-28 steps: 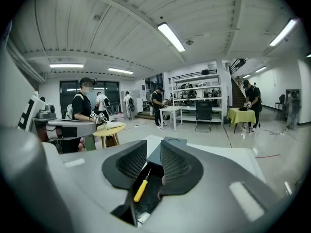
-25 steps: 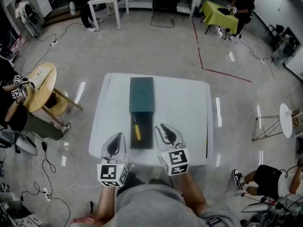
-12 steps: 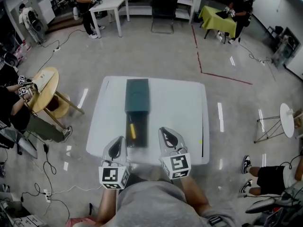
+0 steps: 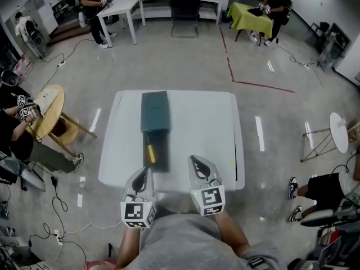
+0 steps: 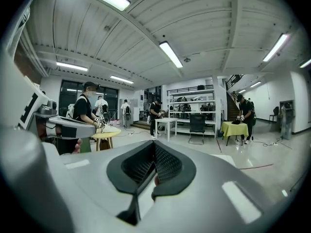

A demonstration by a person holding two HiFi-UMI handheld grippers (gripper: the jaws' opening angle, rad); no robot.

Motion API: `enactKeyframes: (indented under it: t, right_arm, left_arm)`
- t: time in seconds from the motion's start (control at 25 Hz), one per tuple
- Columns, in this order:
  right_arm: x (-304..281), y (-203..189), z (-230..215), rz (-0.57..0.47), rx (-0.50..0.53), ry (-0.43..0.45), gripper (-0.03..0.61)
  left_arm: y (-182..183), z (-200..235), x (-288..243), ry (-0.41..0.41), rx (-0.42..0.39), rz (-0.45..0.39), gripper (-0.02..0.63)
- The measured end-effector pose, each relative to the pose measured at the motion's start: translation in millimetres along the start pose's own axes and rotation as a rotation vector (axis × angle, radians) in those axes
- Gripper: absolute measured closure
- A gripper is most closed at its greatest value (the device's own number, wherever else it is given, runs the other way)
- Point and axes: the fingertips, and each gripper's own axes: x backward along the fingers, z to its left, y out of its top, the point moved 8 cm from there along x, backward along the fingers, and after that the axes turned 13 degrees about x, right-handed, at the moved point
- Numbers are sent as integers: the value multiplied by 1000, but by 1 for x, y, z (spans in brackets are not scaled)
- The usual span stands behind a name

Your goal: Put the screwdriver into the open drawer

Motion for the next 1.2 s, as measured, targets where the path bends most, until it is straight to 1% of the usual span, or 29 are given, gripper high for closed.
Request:
enactKeyframes:
  t: [0.24,0.52,1.2]
  right_arm:
    - [9,-9,-2,16,-14,-11,575]
    - [11,-8,1,34,-6,-4,575]
    - [23,-10,5,22,5,-9,575]
  left_arm:
    - [-5,-8,1,-10,1,7,601]
    - [-4,-8,3,-10,-2,10,601]
    - [-8,-12,8,-17,-7,13,601]
